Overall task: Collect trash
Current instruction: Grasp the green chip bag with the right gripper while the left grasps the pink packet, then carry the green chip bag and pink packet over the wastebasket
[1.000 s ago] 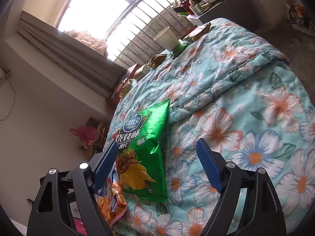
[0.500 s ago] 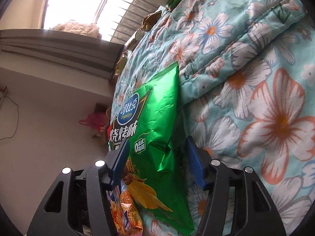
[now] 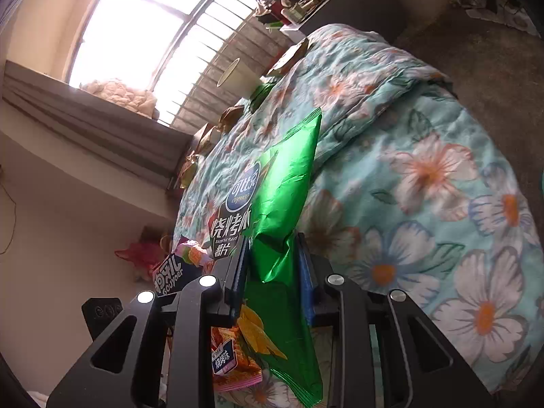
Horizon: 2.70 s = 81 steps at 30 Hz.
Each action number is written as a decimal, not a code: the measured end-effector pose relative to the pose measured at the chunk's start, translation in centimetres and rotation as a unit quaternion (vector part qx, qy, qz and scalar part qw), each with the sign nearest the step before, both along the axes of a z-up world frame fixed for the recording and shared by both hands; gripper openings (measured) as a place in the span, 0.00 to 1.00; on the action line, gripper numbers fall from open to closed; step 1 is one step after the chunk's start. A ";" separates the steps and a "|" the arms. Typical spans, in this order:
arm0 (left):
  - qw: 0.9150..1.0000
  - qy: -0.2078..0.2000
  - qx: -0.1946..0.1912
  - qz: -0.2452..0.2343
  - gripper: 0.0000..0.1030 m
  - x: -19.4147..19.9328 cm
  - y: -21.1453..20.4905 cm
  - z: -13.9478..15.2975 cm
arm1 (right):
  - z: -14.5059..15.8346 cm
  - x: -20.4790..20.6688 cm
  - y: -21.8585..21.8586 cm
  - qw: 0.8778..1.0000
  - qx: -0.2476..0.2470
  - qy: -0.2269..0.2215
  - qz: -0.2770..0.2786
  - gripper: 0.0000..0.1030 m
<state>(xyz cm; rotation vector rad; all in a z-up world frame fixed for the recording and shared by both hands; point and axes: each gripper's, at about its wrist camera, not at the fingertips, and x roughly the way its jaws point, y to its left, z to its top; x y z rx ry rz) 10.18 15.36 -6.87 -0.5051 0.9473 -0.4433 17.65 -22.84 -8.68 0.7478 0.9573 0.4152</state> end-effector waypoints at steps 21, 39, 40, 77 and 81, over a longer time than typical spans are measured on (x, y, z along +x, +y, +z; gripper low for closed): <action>0.978 -0.137 0.137 -0.074 0.04 -0.1 -9.6 7.3 | 2.0 -3.0 -3.9 0.996 -0.025 -0.044 -0.075 0.19; 0.963 -0.196 0.150 -0.113 0.01 -0.8 -13.9 10.3 | 4.7 -7.4 -9.1 0.986 -0.006 -0.097 -0.137 0.15; 0.960 -0.203 0.148 -0.121 0.01 -0.6 -14.5 10.7 | 5.1 -8.0 -9.7 0.984 -0.007 -0.102 -0.146 0.15; 0.902 -0.196 0.165 -0.347 0.00 11.4 -44.1 6.1 | -20.8 -2.8 -42.7 0.879 -0.034 0.061 -0.471 0.18; 0.898 -0.186 0.174 -0.360 0.00 12.4 -46.3 5.2 | -26.9 -1.2 -44.4 0.864 -0.071 0.165 -0.470 0.30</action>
